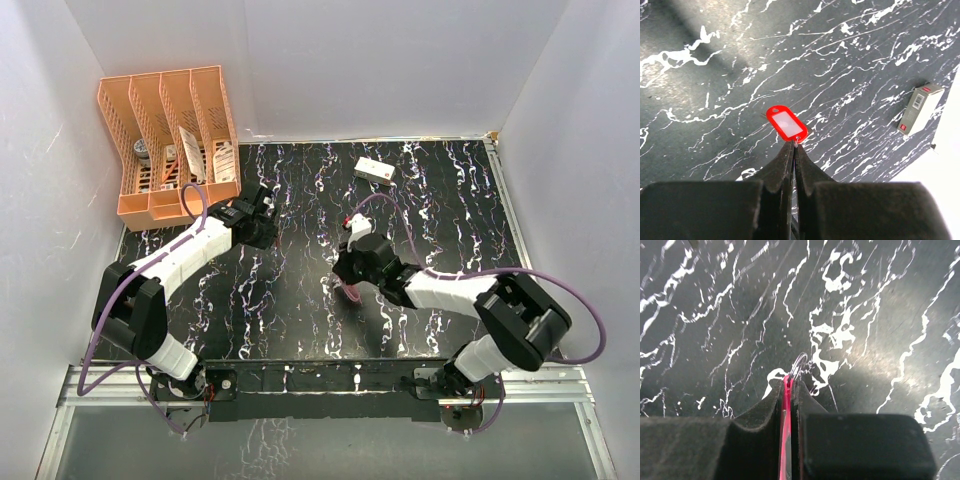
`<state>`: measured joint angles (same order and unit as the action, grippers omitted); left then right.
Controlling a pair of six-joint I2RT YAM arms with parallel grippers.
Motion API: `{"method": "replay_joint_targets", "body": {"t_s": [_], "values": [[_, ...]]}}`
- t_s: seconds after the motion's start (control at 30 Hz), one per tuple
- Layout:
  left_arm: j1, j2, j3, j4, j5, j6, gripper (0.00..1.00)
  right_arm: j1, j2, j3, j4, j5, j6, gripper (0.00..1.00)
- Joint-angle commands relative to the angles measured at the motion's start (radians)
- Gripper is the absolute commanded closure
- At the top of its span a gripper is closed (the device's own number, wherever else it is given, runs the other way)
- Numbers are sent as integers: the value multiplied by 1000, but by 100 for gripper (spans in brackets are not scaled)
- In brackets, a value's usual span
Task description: Put the keys on the keyring
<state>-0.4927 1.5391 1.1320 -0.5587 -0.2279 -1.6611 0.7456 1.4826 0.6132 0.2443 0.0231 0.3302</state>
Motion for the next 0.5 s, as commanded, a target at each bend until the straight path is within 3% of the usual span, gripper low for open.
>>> {"method": "replay_joint_targets", "body": {"t_s": [0.0,0.47], "values": [[6,-60,1,77,7,33,100,-40,-78,32,87,-61,-33,100],[-10,-76,7,215,47,84,100,-49,-160,-79,335,-166,-191,100]]}}
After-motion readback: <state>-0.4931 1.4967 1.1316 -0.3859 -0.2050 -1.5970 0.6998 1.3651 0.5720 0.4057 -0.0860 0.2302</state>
